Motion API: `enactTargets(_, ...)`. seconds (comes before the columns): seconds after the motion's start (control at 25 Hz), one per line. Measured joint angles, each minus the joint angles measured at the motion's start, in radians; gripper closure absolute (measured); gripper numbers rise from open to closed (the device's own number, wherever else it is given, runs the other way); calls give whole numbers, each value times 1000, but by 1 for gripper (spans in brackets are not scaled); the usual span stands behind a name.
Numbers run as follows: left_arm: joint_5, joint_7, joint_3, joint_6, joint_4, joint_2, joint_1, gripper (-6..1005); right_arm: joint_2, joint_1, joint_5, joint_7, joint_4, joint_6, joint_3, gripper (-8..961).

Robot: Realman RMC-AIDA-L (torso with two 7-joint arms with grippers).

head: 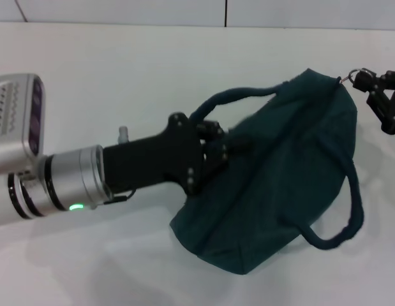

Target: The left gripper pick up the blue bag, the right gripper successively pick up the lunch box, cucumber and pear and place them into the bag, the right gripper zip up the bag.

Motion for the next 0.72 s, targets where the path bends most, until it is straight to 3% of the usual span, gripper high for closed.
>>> enactTargets(0.36, -3, -107, -118, -67, -1, -6, -8, 916, 3, 7, 4, -4, 71, 2, -4, 946)
enactTargets(0.72, 5, -147, -113, -72, -15, -7, 8, 915, 5, -4, 111, -23, 107, -122, -5, 946)
